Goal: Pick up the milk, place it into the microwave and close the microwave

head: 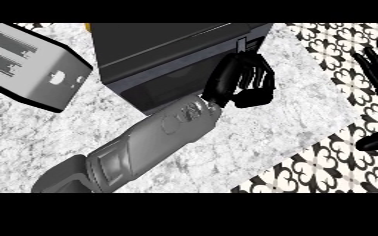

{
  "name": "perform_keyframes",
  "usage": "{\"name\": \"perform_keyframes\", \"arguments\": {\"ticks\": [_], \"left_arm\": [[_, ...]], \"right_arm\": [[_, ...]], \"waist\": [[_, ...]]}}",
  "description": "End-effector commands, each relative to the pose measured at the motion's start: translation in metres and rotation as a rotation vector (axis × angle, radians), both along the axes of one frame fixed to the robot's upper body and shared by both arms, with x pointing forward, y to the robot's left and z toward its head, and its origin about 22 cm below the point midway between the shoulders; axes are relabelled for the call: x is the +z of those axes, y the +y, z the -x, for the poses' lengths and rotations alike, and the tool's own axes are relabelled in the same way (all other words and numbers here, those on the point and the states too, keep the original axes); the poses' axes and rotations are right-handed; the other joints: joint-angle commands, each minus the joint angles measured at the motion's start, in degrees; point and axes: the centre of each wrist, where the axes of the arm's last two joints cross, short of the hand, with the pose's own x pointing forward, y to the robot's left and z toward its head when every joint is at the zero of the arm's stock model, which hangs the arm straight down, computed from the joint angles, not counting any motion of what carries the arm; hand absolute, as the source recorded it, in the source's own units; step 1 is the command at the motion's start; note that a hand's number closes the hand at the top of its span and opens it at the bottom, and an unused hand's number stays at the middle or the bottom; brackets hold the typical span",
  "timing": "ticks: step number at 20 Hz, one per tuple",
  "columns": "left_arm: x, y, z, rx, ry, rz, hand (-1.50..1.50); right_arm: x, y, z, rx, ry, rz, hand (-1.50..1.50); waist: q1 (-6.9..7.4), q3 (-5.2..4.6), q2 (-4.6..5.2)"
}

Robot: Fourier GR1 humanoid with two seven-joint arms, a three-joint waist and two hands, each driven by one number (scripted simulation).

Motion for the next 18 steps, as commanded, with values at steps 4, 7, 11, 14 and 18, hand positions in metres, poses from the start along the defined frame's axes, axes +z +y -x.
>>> {"name": "perform_keyframes", "arguments": {"ticks": [4,7,11,14,18], "left_arm": [[0.014,-0.003,-0.011,0.028,-0.014,0.011,1.5],[0.017,-0.005,-0.011,0.023,-0.014,0.014,1.5],[0.015,-0.003,-0.012,0.033,-0.001,0.021,1.5],[0.016,-0.004,-0.013,0.042,-0.017,0.015,1.5],[0.015,-0.004,-0.013,0.054,-0.017,0.024,1.5]], "right_arm": [[0.029,0.01,-0.01,0.189,-0.057,0.05,-1.5],[0.04,0.03,-0.014,0.329,-0.084,0.089,1.5],[0.056,0.055,-0.017,0.456,-0.125,0.114,1.5],[0.063,0.062,-0.014,0.493,-0.126,0.137,1.5],[0.068,0.075,-0.012,0.545,-0.127,0.151,1.5]], "waist": [[-1.47,0.02,0.35],[-1.17,0.16,-0.02],[-1.49,0.07,-0.06],[-2.56,0.17,-0.21],[-2.85,0.15,-0.13]]}}
